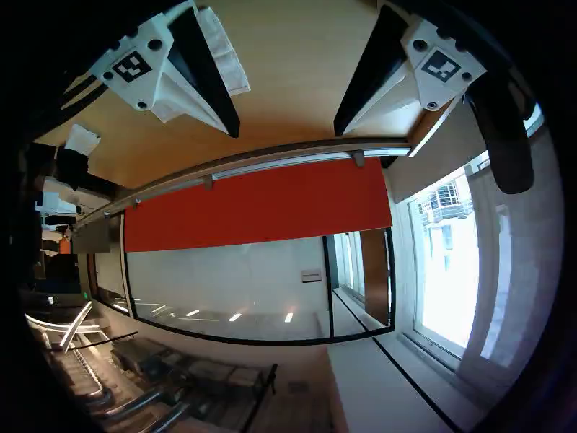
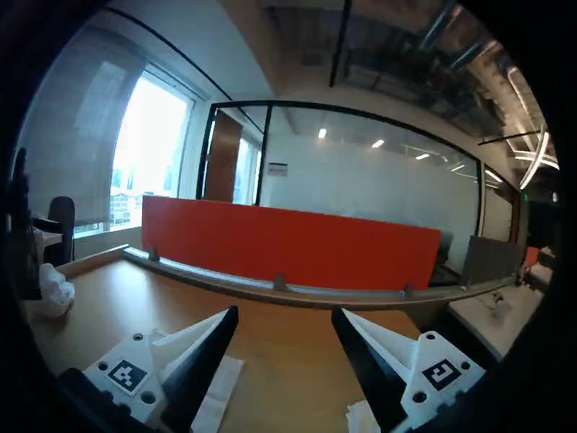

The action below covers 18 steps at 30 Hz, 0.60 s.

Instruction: Fold towel

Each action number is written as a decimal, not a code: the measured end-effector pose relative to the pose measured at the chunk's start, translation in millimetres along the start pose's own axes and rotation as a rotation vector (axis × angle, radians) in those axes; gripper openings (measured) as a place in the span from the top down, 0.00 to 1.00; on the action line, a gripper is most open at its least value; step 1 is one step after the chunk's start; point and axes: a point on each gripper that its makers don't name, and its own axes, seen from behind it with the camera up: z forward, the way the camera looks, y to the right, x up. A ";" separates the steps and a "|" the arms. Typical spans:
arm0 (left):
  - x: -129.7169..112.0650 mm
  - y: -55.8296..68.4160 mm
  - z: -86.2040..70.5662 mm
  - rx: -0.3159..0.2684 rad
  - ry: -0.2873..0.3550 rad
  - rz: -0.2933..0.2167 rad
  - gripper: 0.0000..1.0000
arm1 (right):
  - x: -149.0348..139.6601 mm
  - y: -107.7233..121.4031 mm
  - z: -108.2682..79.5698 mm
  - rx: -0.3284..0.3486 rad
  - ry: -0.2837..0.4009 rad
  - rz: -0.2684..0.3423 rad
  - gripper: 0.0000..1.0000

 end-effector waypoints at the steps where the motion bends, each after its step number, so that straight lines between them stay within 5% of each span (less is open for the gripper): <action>1: 0.1 2.0 -0.1 -0.012 -0.005 0.003 0.03 | 0.1 -2.6 -0.3 0.012 -0.007 -0.004 0.00; 18: -8.2 35.1 0.2 -0.203 -0.084 0.046 0.03 | -8.9 -53.2 -8.8 0.253 -0.107 -0.094 0.00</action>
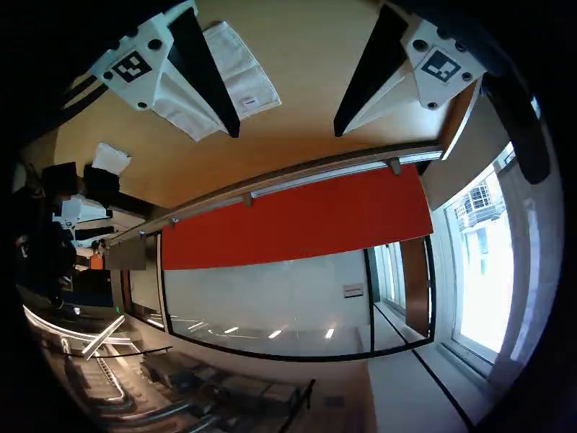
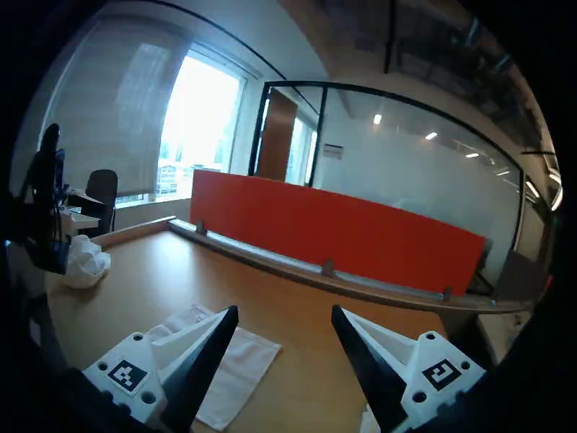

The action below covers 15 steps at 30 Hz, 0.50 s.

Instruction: Fold towel

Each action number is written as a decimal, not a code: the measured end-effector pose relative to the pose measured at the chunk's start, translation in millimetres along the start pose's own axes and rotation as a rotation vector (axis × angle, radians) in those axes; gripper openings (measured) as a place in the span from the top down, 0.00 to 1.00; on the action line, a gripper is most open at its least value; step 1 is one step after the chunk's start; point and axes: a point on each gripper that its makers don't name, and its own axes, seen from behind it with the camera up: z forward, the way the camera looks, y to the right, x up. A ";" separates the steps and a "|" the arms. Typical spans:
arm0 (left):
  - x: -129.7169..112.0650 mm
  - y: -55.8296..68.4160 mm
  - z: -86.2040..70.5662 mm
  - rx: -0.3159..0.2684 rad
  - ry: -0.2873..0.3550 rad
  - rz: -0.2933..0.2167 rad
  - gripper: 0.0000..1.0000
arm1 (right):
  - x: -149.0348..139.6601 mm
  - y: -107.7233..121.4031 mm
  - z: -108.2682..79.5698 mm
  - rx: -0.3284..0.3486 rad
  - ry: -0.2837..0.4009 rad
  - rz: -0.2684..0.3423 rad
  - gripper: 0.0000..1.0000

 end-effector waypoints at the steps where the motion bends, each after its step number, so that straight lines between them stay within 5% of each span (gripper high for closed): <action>1: -1.4 2.0 0.4 -0.011 -0.005 0.003 0.03 | -0.3 -2.7 0.4 0.014 -0.007 -0.004 0.00; 15: -32.5 25.5 6.2 -0.102 -0.070 0.043 0.03 | -33.7 -32.3 8.3 0.133 -0.103 -0.058 0.00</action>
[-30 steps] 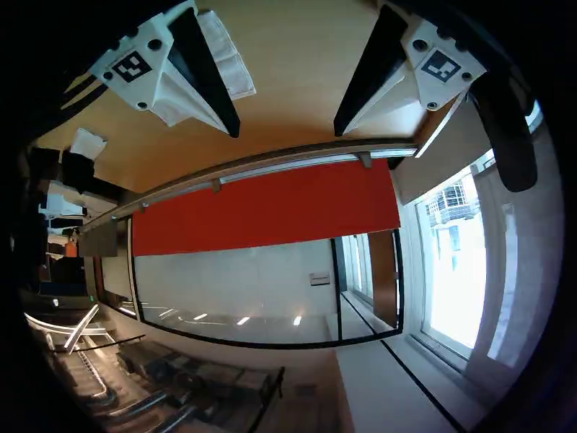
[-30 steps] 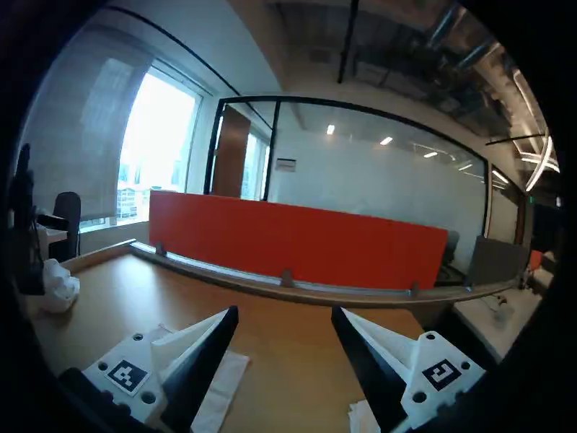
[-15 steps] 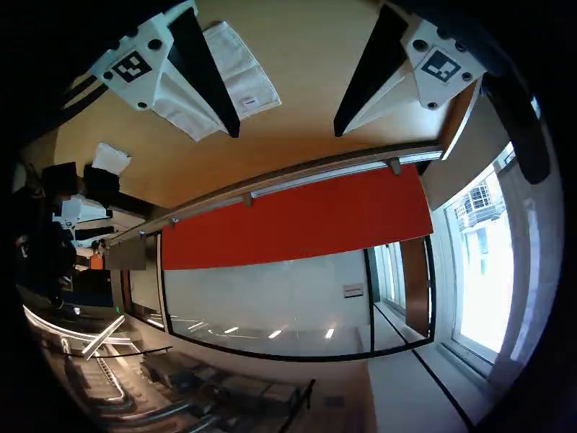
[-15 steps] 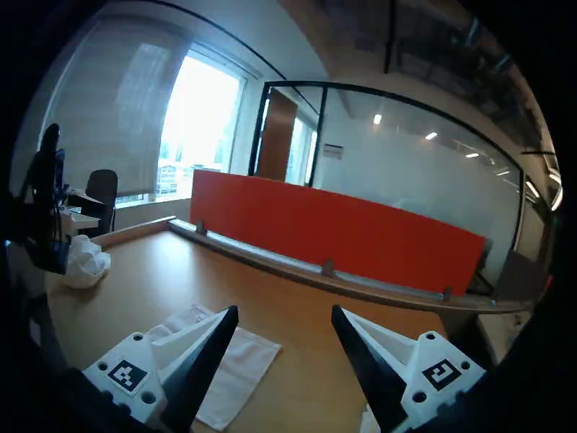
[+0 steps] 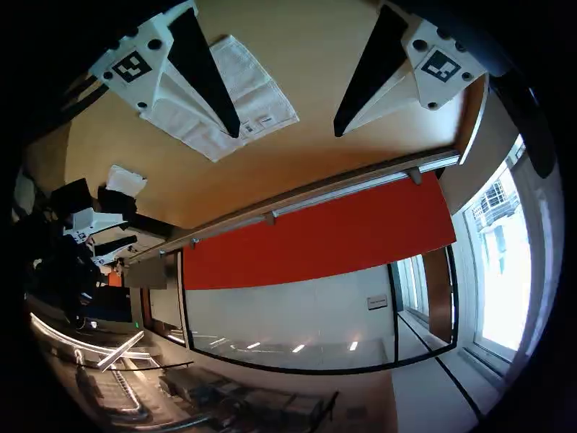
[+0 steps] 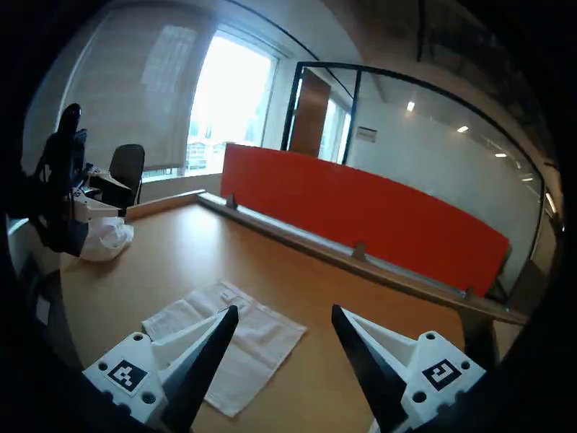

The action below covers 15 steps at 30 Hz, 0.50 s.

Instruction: Fold towel

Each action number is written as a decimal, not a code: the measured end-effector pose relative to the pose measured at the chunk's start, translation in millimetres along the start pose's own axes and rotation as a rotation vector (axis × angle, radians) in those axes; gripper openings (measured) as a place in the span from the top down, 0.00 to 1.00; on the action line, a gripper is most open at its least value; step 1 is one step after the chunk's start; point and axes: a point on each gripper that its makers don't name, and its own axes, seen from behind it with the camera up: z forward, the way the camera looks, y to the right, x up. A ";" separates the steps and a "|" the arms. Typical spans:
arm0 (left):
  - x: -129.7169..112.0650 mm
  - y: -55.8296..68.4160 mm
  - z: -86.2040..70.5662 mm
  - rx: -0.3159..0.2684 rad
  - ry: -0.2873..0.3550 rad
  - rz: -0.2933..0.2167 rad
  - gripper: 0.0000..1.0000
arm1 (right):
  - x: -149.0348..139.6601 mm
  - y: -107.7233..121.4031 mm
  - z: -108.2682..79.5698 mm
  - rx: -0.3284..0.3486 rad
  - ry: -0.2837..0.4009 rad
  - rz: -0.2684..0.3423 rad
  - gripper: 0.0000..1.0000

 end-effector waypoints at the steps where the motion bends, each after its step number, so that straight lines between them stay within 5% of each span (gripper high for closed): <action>1: -2.6 2.0 1.1 -0.005 -0.004 0.001 0.03 | -2.7 -1.1 1.3 0.004 -0.005 -0.001 0.00; 15: -48.4 27.6 16.8 -0.064 -0.068 0.018 0.03 | -50.6 -16.8 19.4 0.049 -0.074 0.001 0.00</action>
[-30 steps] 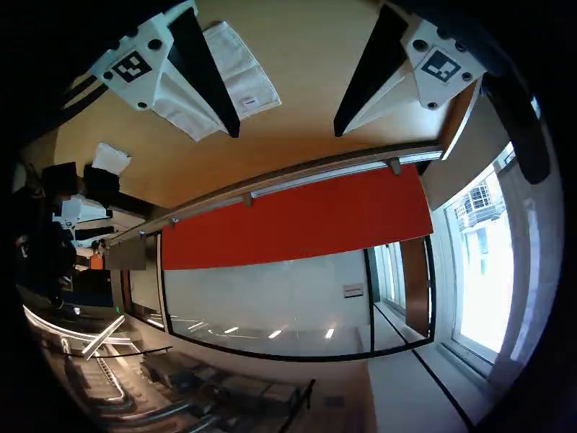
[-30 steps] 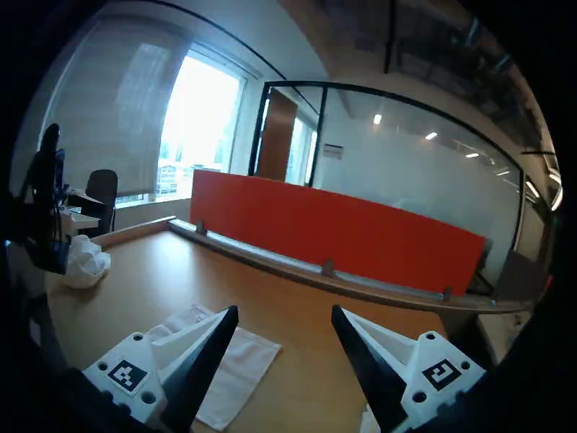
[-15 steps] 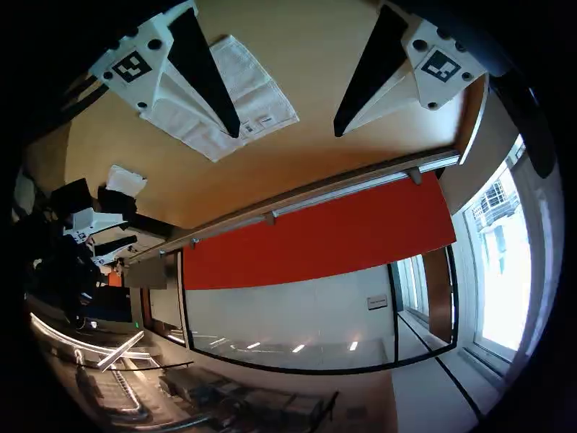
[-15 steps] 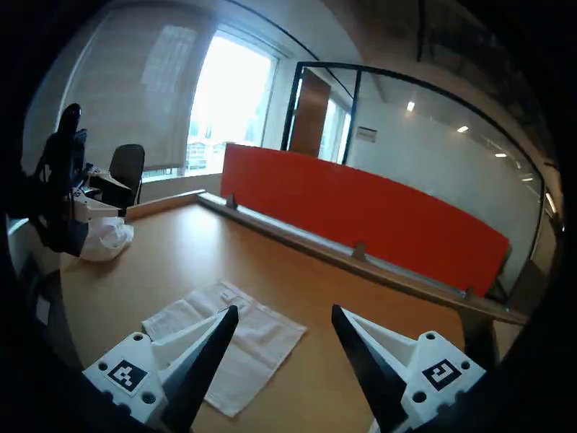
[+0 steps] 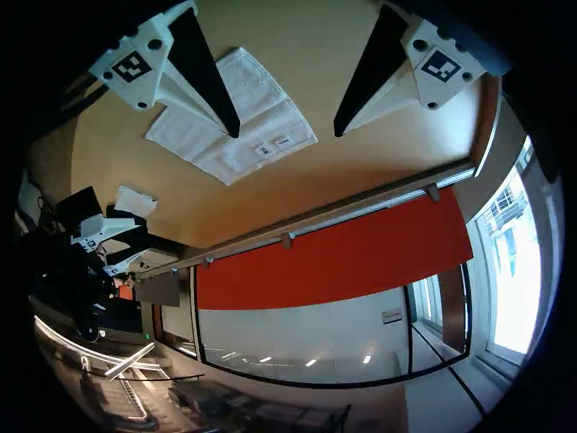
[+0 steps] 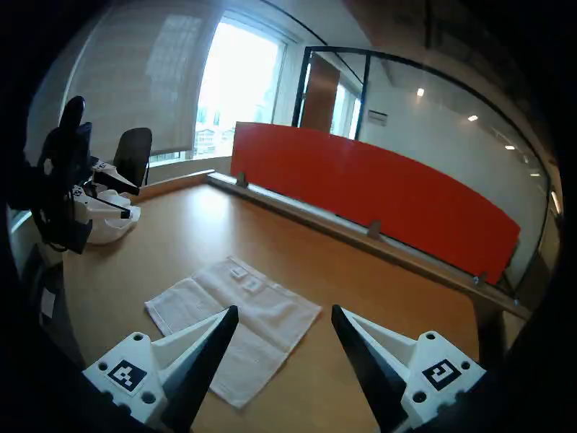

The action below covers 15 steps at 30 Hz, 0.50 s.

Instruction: Fold towel

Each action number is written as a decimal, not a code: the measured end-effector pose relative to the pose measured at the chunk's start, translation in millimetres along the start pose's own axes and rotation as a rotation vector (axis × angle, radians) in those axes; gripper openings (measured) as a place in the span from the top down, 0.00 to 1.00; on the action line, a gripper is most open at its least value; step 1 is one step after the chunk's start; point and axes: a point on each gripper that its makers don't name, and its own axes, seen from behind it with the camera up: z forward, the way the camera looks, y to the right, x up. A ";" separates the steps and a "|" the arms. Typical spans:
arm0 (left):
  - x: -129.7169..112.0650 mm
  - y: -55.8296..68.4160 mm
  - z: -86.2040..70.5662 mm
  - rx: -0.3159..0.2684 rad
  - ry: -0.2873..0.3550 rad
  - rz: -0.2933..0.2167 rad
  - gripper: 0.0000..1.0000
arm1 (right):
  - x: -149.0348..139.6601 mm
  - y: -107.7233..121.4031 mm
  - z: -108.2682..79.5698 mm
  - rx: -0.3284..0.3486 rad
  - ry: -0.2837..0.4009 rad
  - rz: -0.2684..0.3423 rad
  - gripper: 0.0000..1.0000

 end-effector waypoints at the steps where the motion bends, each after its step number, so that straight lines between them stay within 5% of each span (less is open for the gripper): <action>1: -2.9 1.6 1.5 -0.004 -0.005 0.003 0.03 | -3.4 -1.4 1.6 0.004 -0.005 -0.001 0.00; 15: -49.8 26.6 22.0 -0.055 -0.088 0.016 0.03 | -52.5 -18.6 19.7 0.047 -0.077 -0.008 0.00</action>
